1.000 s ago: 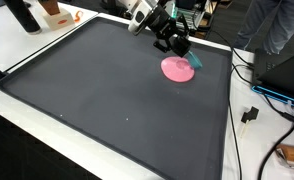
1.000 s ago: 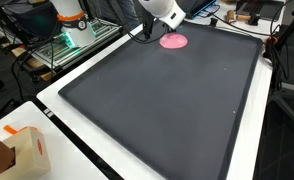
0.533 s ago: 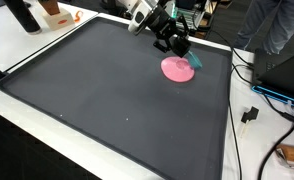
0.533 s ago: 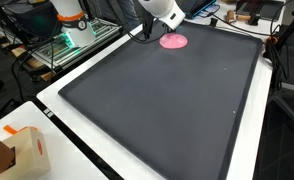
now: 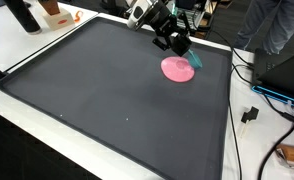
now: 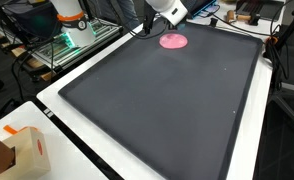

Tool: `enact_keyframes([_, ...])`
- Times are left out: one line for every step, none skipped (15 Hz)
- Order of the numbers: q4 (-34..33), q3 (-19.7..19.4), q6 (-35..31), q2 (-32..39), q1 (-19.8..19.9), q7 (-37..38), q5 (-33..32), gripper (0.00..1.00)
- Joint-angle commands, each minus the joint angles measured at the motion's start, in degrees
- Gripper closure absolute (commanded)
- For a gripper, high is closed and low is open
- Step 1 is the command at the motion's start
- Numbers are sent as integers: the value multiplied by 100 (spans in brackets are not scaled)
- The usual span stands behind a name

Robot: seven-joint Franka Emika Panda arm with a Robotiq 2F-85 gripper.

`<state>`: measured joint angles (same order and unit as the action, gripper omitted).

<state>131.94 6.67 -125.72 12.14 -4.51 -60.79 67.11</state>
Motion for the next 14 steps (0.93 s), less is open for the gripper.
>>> enact_keyframes([91,-9,-234,-338,-173,737,-383,74])
enact_keyframes([88,7,-285,-405,-211,969,-525,74])
enact_keyframes([82,21,-296,-462,-237,1190,-653,74])
enact_keyframes([75,37,-316,-523,-265,1425,-811,74])
enact_keyframes([72,53,-368,-582,-297,1674,-977,74])
enact_keyframes([71,72,-428,-649,-332,1963,-1168,74])
enact_keyframes([65,95,-457,-710,-356,2219,-1346,74])
enact_keyframes([63,121,-518,-772,-385,2500,-1549,74])
enact_keyframes([56,146,-548,-830,-412,2772,-1753,74])
enact_keyframes([51,174,-605,-890,-443,3063,-1978,74])
enact_keyframes([46,201,-652,-941,-469,3333,-2212,74])
enact_keyframes([46,237,-718,-998,-502,3645,-2478,74])
enact_keyframes([41,270,-770,-1049,-528,3934,-2738,74])
enact_keyframes([23,299,-766,-1093,-550,4197,-2978,74])
